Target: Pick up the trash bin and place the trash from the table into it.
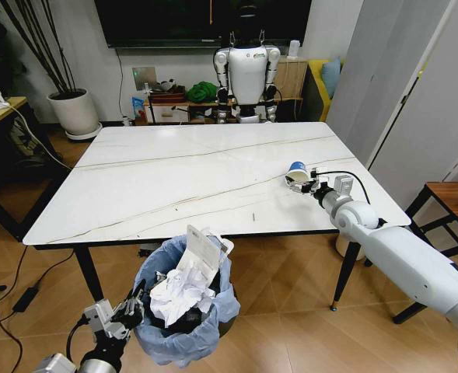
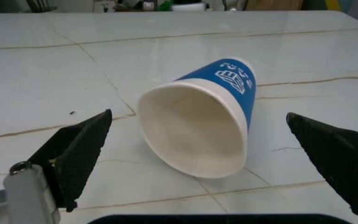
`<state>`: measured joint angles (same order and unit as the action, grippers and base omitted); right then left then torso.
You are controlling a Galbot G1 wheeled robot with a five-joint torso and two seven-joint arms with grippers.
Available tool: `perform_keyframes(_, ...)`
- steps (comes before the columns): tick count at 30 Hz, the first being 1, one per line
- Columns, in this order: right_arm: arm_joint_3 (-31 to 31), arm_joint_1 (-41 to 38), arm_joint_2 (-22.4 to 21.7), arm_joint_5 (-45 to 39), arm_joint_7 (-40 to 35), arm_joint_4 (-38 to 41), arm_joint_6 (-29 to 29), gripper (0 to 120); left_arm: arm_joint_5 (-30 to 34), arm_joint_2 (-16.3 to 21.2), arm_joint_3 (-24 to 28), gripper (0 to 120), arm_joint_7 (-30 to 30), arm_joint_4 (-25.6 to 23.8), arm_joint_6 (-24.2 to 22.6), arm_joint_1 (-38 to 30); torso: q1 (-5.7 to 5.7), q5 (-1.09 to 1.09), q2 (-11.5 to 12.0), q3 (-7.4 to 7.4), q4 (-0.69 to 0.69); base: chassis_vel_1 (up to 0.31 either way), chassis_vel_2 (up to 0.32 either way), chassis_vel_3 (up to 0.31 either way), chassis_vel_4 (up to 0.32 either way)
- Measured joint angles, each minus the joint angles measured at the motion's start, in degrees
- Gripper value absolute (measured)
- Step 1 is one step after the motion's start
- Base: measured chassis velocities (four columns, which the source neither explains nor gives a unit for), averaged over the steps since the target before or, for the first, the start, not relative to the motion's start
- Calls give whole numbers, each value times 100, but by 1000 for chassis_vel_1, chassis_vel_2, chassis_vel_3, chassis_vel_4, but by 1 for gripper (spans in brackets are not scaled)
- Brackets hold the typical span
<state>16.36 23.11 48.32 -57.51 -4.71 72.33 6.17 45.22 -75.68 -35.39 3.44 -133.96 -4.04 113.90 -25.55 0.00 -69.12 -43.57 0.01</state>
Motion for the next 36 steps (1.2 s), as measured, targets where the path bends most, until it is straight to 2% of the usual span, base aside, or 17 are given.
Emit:
perform_keyframes(14, 127, -298, 274, -18, 418, -1110, -250, 97, 68, 61, -22, 0, 12, 18, -15, -45, 0, 0, 0, 0, -1, 0, 0, 0, 0)
perform_keyframes(15, 136, -335, 306, -52, 461, -1174, -300, 91, 73, 63, -22, 0, 14, 28, -16, -56, 0, 0, 0, 0, 0, 0, 0, 0, 0)
perform_keyframes(17, 141, -354, 319, -68, 474, -1195, -315, 90, 75, 63, -22, 0, 14, 30, -16, -59, 0, 0, 0, 0, 0, 0, 0, 0, 0)
perform_keyframes(23, 249, -508, 365, -106, 485, -1260, -328, 63, 112, 72, -26, 0, 22, 49, -20, -99, 0, -1, 0, 0, 0, 0, 0, 0, 0)
perform_keyframes(24, 249, -508, 365, -106, 485, -1260, -328, 63, 112, 72, -26, 0, 22, 49, -20, -99, 0, -1, 0, 0, 0, 0, 0, 0, 0)
perform_keyframes(28, 273, -517, 374, -102, 485, -1274, -327, 45, 129, 84, -26, 0, 31, 66, -23, -123, 0, 0, 0, 0, 0, 0, 0, 0, 0)
perform_keyframes(29, 273, -517, 374, -102, 485, -1274, -327, 45, 129, 84, -26, 0, 31, 66, -23, -123, 0, 0, 0, 0, 0, 0, 0, 0, 0)
perform_keyframes(32, 281, -504, 373, -99, 485, -1269, -326, 31, 138, 104, -24, 0, 37, 68, -27, -126, 0, 0, 0, 0, 0, 0, 0, 0, 0)
perform_keyframes(33, 281, -502, 373, -99, 485, -1268, -326, 31, 138, 106, -23, 0, 37, 68, -28, -126, 0, 0, 0, 0, 0, 0, 0, 0, 0)
perform_keyframes(34, 282, -485, 373, -98, 483, -1259, -326, 23, 140, 119, -23, 0, 39, 72, -29, -126, 0, 0, 0, 0, 0, 0, 0, 0, 0)
perform_keyframes(35, 282, -485, 373, -98, 483, -1259, -326, 23, 140, 119, -23, 0, 39, 72, -29, -126, 0, 0, 0, 0, 0, 0, 0, 0, 0)
perform_keyframes(36, 283, -469, 371, -96, 481, -1244, -327, 18, 142, 130, -22, 0, 40, 75, -30, -126, 0, 0, 0, 0, 0, 0, 0, 0, 0)
